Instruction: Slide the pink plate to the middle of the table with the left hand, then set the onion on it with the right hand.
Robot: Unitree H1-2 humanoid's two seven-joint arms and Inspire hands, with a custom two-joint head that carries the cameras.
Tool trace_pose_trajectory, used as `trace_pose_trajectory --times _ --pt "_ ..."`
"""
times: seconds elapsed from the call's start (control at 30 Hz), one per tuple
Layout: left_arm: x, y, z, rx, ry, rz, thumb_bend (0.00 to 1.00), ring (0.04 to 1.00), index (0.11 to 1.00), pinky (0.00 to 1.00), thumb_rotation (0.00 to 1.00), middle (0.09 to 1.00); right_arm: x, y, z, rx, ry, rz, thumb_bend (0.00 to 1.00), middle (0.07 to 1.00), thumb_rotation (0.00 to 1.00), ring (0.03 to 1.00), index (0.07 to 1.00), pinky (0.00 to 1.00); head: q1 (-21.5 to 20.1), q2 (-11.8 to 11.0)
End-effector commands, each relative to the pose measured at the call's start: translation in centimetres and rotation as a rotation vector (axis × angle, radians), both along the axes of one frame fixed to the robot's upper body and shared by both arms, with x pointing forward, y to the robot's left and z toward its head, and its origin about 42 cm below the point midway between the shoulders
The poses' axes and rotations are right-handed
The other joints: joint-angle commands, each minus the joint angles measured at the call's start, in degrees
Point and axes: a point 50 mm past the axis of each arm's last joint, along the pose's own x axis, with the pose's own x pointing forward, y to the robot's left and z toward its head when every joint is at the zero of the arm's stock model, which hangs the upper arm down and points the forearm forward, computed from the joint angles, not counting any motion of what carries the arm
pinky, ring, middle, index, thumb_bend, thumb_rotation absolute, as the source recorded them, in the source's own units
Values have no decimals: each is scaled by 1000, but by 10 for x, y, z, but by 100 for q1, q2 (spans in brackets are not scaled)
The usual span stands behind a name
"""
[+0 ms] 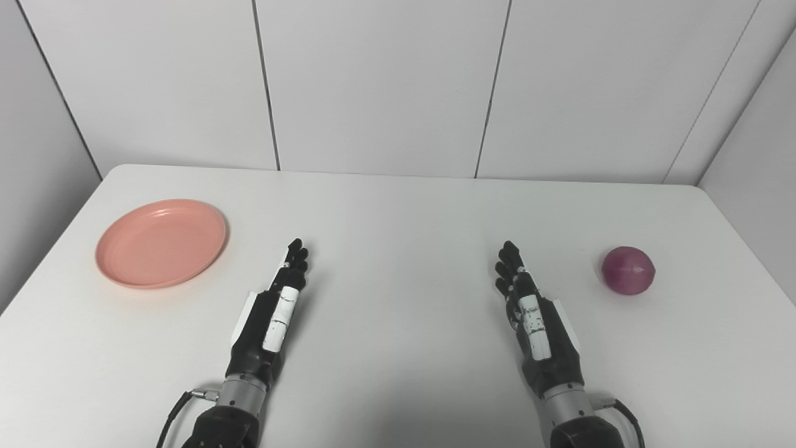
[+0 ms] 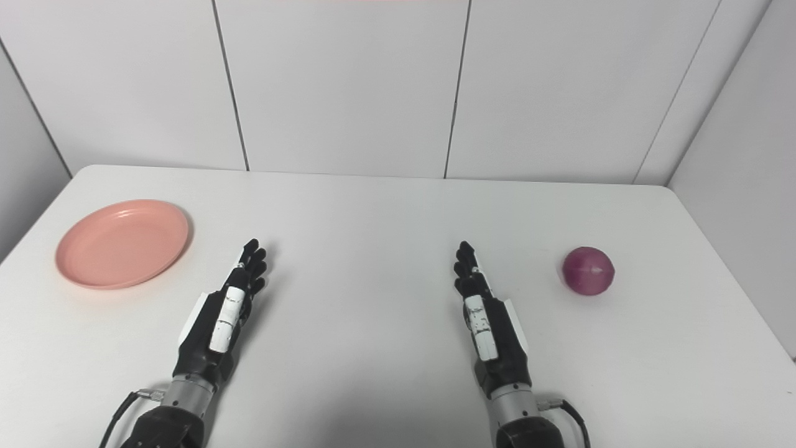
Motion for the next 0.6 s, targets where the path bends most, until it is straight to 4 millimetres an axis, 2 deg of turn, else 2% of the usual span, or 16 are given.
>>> trace_pose_trajectory --times 0.0,0.57 --pt "2 1 9 -16 -35 9 776 1000 1000 1000 1000 1000 5 2 8 4 -45 6 659 1000 974 1000 1000 1000 8 -2" --pt "2 2 7 -27 -38 -6 765 1000 1000 1000 1000 1000 5 2 7 2 -43 1 668 1000 963 1000 1000 1000 10 -44"
